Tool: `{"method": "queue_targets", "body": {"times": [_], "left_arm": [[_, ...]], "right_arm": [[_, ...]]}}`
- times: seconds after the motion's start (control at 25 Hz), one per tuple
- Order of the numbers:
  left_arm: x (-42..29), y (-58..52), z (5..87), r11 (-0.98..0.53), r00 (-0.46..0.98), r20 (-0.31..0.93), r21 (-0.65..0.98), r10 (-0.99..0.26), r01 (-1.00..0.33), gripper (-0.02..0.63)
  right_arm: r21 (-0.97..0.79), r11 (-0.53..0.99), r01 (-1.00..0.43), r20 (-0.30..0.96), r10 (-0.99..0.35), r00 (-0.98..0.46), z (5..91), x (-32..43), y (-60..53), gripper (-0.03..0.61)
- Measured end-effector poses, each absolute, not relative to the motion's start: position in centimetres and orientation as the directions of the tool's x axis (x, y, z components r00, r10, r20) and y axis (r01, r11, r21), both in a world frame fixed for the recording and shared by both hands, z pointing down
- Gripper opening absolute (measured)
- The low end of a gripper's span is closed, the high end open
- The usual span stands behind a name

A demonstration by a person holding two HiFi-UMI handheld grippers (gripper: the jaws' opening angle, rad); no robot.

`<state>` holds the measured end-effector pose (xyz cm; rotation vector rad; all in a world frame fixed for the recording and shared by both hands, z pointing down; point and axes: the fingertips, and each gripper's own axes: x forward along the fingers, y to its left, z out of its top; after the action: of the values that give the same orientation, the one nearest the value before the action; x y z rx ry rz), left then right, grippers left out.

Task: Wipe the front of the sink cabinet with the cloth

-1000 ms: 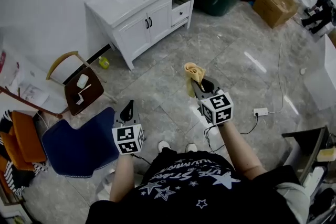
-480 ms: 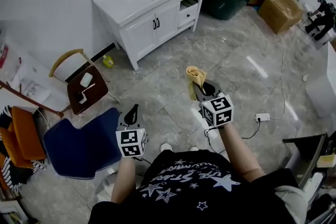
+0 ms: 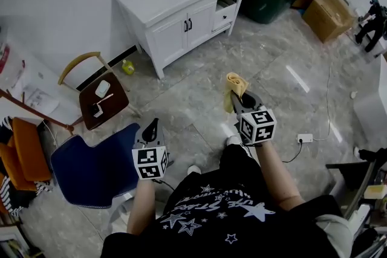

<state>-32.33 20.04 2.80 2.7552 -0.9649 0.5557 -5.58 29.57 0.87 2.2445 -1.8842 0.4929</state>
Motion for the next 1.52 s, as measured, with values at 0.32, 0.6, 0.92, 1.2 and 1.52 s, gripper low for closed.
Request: {"method": "queue_targets", "body": {"times": [0.32, 0.6, 0.92, 1.2, 1.52], "left_arm": [[-29.8, 15.3, 4.8, -0.713, 0.654, 0.446, 0.046, -0.612, -0.699, 0.018], [-20.2, 6.5, 6.8, -0.603, 0.538, 0.474, 0.02, -0.697, -0.798, 0.018], [-5.4, -2.9, 7.4, -0.526, 0.454, 0.506, 0.001, -0.734, -0.851, 0.018], [-0.6, -7.7, 9.8, -0.446, 0.375, 0.546, 0.002, -0.749, -0.895, 0.018], [-2.6, -8.3, 17.0, -0.395, 0.355, 0.548, 0.048, -0.758, -0.917, 0.018]], "right_arm": [[-0.116, -0.115, -0.987, 0.366, -0.928, 0.065, 3.0, -1.4, 21.9, 0.061], [-0.142, 0.028, -0.989, 0.36, -0.93, -0.078, 6.5, 9.3, 9.9, 0.061], [-0.173, 0.223, -0.959, 0.43, -0.859, -0.277, 10.7, 21.9, -3.1, 0.061], [-0.207, 0.312, -0.927, 0.492, -0.786, -0.374, 16.4, 25.6, -10.3, 0.061], [-0.221, 0.371, -0.902, 0.456, -0.778, -0.432, 22.5, 21.0, -13.2, 0.061]]}}
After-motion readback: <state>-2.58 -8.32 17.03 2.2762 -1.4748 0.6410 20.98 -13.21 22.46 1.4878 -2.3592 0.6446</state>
